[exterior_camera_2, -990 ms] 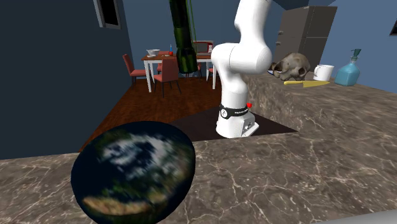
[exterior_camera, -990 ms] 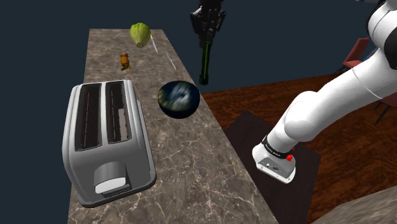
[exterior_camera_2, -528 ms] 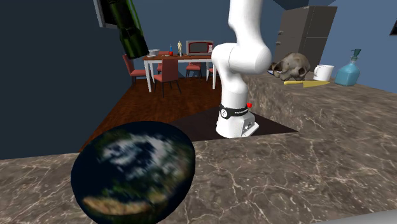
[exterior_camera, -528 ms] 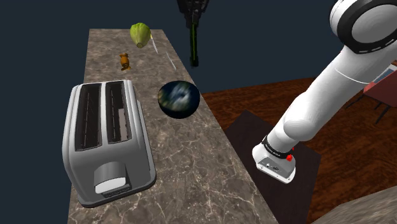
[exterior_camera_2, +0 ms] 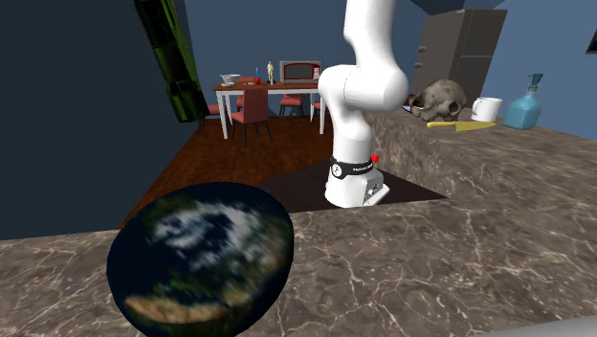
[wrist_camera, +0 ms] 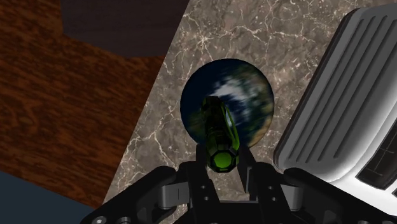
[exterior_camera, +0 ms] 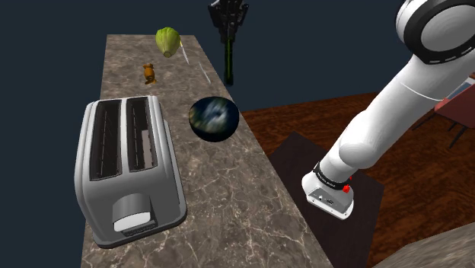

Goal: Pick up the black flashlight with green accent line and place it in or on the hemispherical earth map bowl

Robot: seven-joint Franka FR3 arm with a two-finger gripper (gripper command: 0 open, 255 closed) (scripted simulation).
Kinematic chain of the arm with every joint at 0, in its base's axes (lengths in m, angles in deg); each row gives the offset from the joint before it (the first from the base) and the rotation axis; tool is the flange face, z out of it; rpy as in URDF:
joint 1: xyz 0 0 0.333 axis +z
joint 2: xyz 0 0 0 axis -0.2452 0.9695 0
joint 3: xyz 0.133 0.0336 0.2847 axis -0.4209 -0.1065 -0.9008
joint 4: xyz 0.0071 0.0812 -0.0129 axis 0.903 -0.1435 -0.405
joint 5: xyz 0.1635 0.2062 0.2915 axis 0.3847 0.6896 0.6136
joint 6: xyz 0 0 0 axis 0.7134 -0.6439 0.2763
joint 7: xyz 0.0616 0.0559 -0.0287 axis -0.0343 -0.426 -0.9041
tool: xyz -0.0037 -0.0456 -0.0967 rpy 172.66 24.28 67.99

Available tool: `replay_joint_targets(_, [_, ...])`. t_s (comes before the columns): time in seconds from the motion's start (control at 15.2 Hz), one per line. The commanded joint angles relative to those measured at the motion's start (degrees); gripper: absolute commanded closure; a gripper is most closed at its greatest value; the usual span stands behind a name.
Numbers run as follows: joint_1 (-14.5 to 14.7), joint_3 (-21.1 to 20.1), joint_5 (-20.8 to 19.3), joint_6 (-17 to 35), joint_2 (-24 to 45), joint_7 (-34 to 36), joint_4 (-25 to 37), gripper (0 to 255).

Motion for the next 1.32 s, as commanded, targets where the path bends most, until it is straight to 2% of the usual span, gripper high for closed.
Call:
replay_joint_targets(0.0, [-0.1, 0.1, 0.1, 1.6, -0.5, -0.2, -2.1, 255])
replay_joint_targets(1.06, [0.0, 0.1, 0.6, 14.4, -3.0, -1.3, -17.4, 255])
replay_joint_targets(1.25, [0.0, 0.1, 0.6, 14.6, -3.1, -1.3, -17.6, 255])
